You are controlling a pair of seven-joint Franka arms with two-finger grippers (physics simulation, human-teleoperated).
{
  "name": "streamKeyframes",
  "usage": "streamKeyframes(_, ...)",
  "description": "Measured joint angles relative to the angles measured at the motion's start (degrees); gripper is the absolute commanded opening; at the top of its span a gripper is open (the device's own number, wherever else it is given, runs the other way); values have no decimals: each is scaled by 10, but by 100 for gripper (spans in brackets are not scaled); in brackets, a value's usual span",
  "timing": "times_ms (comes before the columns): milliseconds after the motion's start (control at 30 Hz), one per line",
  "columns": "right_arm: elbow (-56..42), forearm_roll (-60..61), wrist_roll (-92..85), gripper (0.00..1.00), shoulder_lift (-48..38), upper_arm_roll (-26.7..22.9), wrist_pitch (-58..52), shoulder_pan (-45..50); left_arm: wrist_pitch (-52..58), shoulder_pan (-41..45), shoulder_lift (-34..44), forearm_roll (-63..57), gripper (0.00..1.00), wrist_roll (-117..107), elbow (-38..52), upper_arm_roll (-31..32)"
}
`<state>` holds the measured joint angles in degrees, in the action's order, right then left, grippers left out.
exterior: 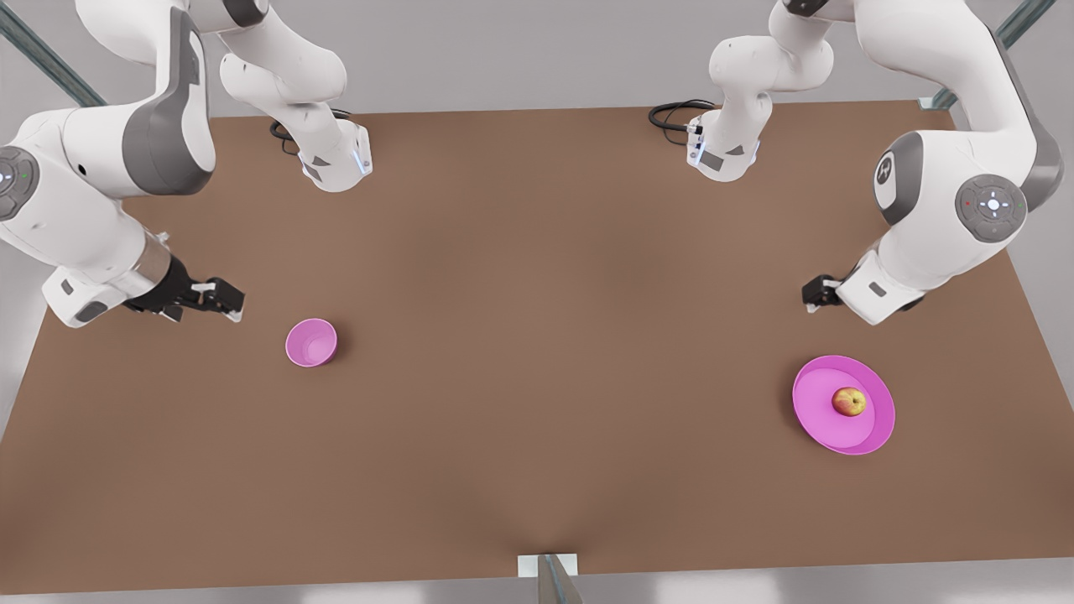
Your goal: Use the left arm to pick up the apple from the plate, transfer it to the gripper of the right arm, and then use the right arm to place it into the bowl
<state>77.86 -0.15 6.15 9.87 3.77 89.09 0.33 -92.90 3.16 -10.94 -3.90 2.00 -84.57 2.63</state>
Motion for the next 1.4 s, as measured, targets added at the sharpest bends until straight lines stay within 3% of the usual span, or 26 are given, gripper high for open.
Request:
streamKeyframes(200, 1, 0, -3, 100, 4, 0, 13, 0, -76, -50, -96, 21, 100, -5, -15, -59)
streamKeyframes(467, 0, 0, -9, 100, 4, -1, 19, -2, -224, -111, -225, 49, 100, -10, -18, -72)
streamKeyframes(800, 1, 0, -13, 100, 4, -2, 20, -1, -363, -115, -302, 57, 100, -2, -44, -68)
streamKeyframes(1200, 2, 0, -18, 100, 4, -5, 19, -3, -428, -128, -351, 58, 100, 4, -46, -69)
streamKeyframes(1300, 2, 0, -18, 100, 4, -5, 19, -2, -435, -129, -356, 57, 81, 5, -46, -69)
streamKeyframes(1400, 2, 0, -19, 100, 4, -5, 19, -2, -440, -129, -358, 57, 81, 5, -44, -69)
